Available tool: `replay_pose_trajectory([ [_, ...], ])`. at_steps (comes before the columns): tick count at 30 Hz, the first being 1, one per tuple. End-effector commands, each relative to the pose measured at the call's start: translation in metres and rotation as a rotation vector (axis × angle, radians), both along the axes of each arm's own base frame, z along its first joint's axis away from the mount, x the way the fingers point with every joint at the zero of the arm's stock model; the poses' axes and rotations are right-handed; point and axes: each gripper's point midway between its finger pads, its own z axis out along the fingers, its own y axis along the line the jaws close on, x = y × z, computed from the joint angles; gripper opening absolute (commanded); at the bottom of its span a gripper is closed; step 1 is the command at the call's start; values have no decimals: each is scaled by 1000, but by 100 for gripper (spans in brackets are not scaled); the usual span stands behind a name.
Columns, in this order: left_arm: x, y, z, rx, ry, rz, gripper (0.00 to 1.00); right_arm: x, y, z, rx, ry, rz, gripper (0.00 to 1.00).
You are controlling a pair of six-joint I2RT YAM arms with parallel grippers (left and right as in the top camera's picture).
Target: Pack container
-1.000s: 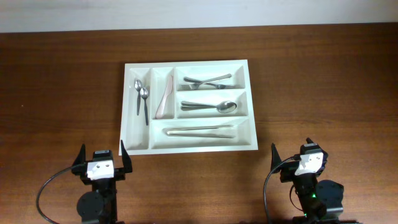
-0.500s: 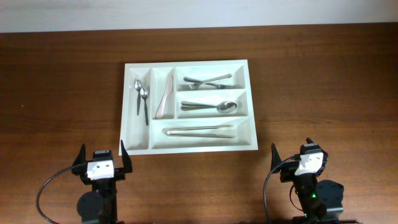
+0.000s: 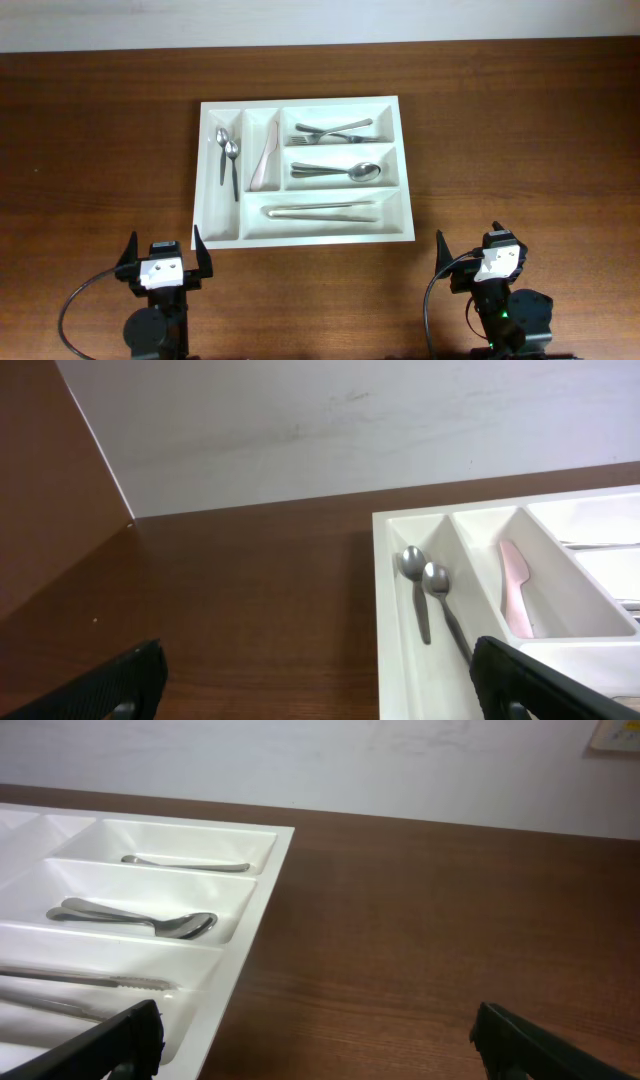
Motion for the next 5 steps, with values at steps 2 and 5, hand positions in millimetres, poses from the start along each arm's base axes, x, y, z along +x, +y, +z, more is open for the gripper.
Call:
replay_pose_trajectory([
  [2, 0, 1, 0, 14, -1, 4, 99, 0, -2, -1, 2, -6, -15, 99],
  [5, 0, 1, 0, 14, -1, 4, 99, 0, -2, -1, 3, -6, -15, 99],
])
